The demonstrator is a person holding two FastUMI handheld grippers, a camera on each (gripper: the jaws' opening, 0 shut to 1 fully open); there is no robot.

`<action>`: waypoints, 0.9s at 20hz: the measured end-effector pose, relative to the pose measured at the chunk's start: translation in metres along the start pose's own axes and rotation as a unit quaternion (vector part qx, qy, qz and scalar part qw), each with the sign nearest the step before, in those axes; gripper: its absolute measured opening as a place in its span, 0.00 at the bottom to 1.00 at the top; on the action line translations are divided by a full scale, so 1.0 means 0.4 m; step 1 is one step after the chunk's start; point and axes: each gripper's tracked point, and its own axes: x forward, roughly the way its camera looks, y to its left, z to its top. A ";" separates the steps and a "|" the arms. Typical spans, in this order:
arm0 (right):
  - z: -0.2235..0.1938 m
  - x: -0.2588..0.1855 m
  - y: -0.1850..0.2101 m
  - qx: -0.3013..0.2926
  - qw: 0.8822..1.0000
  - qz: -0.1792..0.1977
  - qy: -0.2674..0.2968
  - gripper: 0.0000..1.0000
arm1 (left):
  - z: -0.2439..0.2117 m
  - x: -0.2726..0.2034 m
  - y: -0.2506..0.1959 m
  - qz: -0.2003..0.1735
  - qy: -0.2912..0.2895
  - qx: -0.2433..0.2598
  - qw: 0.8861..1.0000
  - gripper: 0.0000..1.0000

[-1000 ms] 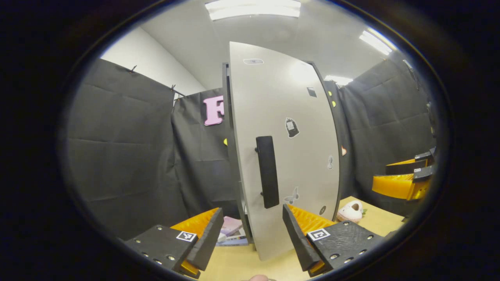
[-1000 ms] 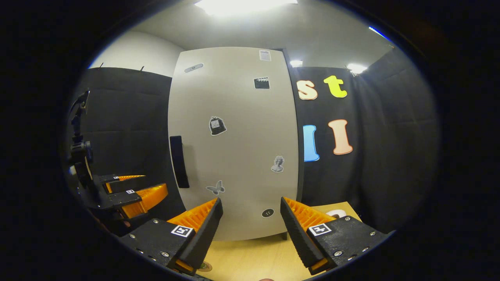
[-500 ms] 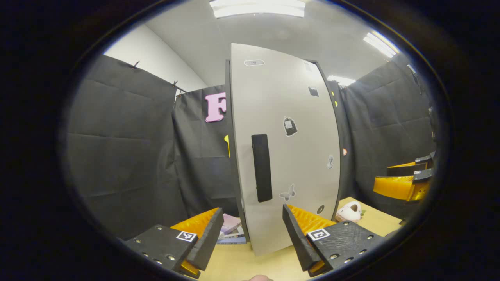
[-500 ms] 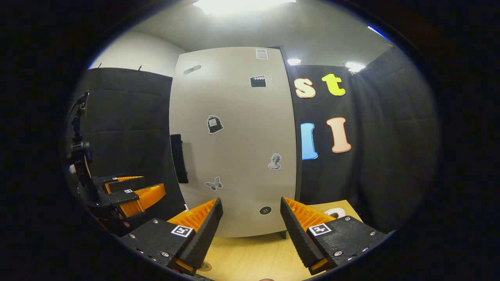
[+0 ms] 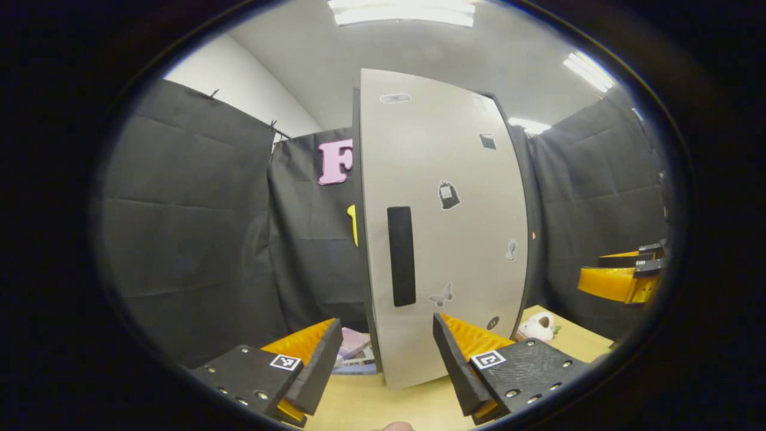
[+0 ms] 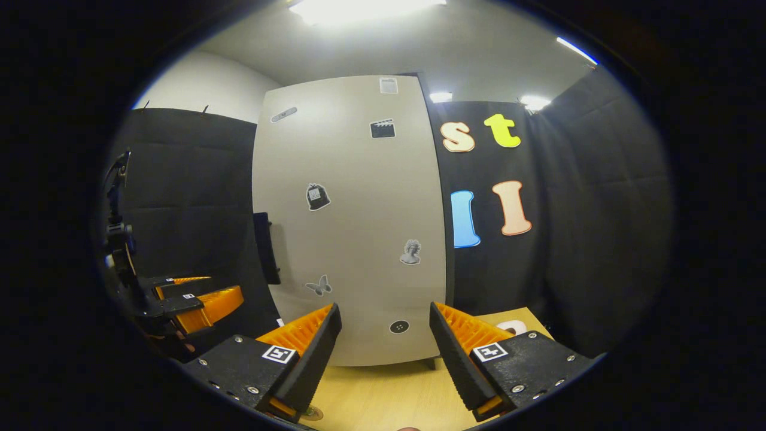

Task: Open the cabinet door with the right hand, grasp the bottle in the cabinet with the left hand and place it on the coaster, then close the cabinet door with the right hand.

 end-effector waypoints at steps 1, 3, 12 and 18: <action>-0.002 0.001 0.000 0.001 1.000 0.000 -0.001 0.92 | 0.000 0.001 0.000 -0.001 -0.001 0.001 1.000 0.91; -0.010 0.002 -0.003 0.000 1.000 -0.003 0.004 0.92 | -0.001 0.000 -0.001 -0.003 0.002 0.001 1.000 0.87; -0.018 -0.015 -0.013 0.001 1.000 -0.012 0.008 0.92 | -0.004 -0.004 -0.003 -0.002 0.008 -0.012 1.000 0.91; -0.024 -0.020 -0.019 0.001 1.000 -0.014 0.011 0.92 | -0.006 -0.005 -0.005 -0.002 0.010 -0.016 1.000 0.87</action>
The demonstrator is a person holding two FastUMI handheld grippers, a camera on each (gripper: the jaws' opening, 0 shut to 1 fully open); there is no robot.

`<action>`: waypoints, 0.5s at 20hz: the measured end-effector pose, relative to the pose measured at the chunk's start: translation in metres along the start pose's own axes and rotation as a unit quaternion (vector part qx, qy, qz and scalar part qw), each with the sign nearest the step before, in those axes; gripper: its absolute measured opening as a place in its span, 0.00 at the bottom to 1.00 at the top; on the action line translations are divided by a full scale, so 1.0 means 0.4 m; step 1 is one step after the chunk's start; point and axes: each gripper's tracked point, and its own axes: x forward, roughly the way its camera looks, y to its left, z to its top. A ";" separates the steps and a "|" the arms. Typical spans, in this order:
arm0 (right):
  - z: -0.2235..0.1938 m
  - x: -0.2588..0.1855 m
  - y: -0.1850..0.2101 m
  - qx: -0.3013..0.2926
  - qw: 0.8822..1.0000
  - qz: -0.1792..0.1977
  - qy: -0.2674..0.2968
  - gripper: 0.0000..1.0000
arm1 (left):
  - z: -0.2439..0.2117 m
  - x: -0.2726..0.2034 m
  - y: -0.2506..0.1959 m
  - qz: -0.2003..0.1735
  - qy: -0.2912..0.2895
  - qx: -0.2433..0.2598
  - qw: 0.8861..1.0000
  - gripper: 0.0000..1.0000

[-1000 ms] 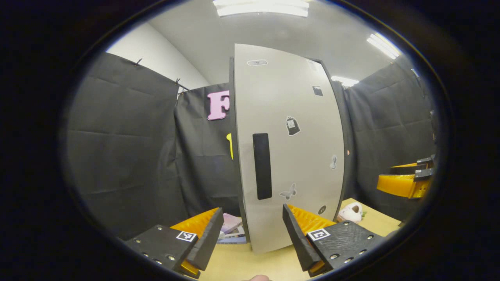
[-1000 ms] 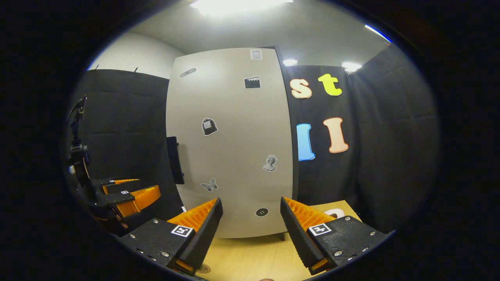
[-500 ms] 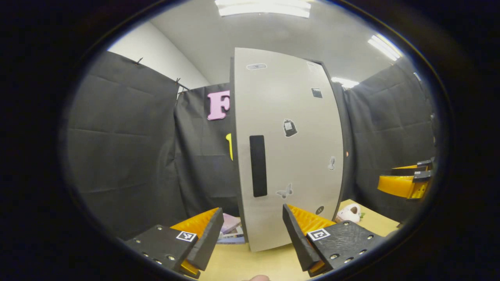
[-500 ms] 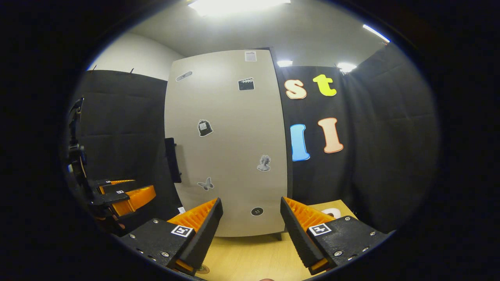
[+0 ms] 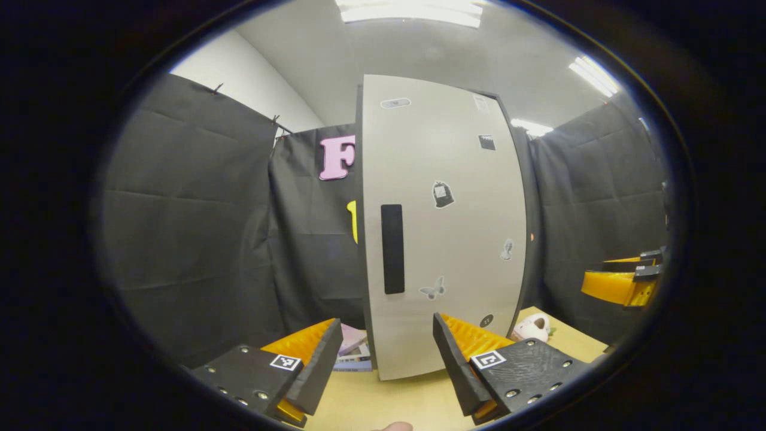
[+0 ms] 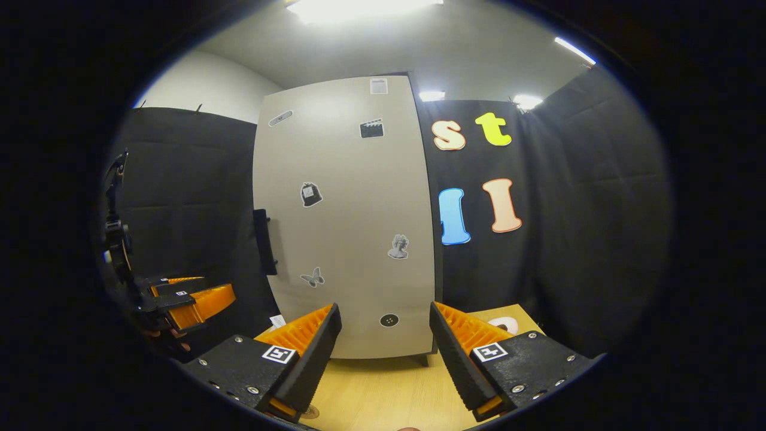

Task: Open the cabinet door with the right hand, grasp the bottle in the cabinet with the left hand and place it on the coaster, then close the cabinet door with the right hand.

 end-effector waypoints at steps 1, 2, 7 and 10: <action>0.000 0.002 0.000 0.000 1.000 0.000 0.000 0.92 | -0.001 -0.001 0.002 0.002 0.000 0.001 1.000 0.87; 0.000 0.003 0.002 -0.001 1.000 0.001 0.000 0.92 | -0.002 0.000 0.003 0.004 0.000 0.002 1.000 0.87; -0.002 0.005 0.004 -0.001 1.000 0.003 0.001 0.92 | -0.004 0.002 0.003 0.006 0.001 0.001 1.000 0.87; -0.001 0.006 0.000 0.000 1.000 0.001 0.000 0.92 | -0.007 0.002 0.003 0.006 0.003 0.001 1.000 0.91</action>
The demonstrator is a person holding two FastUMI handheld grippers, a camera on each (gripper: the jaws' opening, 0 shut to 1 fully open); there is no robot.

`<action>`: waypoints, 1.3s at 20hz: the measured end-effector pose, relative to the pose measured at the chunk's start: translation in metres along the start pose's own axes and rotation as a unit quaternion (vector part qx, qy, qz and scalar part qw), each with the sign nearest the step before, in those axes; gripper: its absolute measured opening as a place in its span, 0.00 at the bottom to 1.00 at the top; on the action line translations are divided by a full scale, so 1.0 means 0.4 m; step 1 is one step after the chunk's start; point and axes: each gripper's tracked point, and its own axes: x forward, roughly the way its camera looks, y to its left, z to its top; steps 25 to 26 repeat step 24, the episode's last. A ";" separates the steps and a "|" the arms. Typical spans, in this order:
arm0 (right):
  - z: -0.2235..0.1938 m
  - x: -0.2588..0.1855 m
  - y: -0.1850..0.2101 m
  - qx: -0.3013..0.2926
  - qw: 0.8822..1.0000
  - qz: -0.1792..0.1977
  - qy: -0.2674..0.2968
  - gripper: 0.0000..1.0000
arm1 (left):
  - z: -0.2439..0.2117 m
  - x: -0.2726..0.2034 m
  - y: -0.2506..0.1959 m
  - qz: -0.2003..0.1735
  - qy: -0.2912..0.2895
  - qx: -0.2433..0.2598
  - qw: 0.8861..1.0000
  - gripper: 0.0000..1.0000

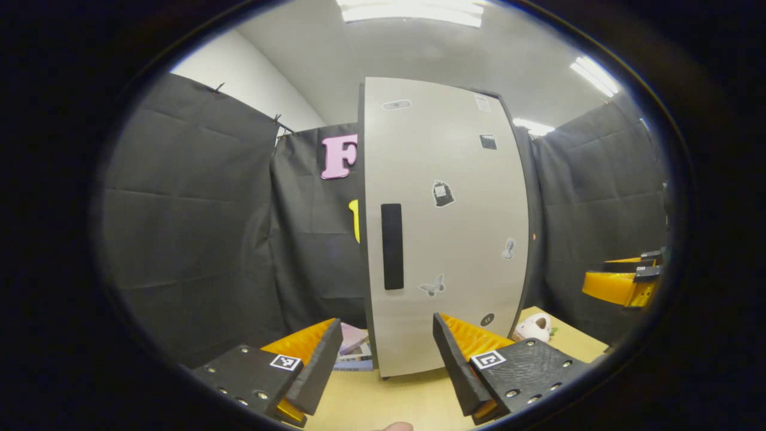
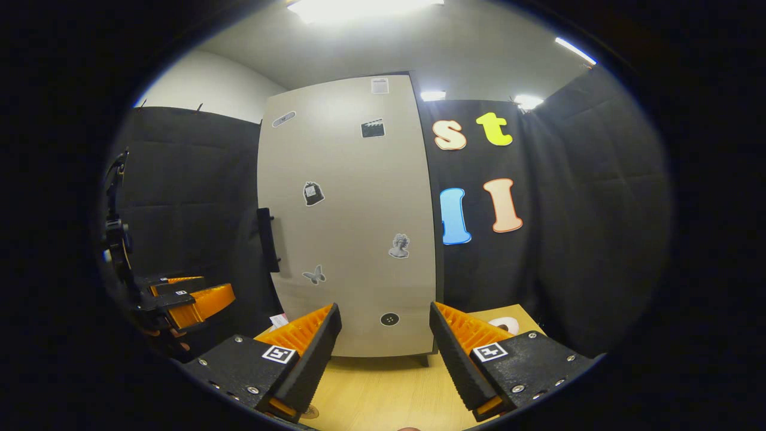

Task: Open the cabinet door with the right hand, grasp the bottle in the cabinet with the left hand and place it on the coaster, then close the cabinet door with the right hand.

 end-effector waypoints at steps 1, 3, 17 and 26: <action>0.000 0.002 -0.001 0.001 1.000 -0.001 0.000 0.92 | 0.001 0.000 0.000 -0.001 0.000 0.001 1.000 0.87; -0.002 0.004 -0.005 0.002 1.000 -0.002 0.000 0.90 | 0.001 0.000 0.000 -0.001 0.000 0.003 1.000 0.87; -0.010 0.011 -0.009 0.005 1.000 -0.002 0.003 0.90 | -0.002 -0.002 0.001 -0.002 0.004 0.005 1.000 0.87; -0.009 0.005 -0.008 0.007 1.000 0.000 0.004 0.90 | -0.003 -0.003 0.001 0.000 0.006 0.004 1.000 0.87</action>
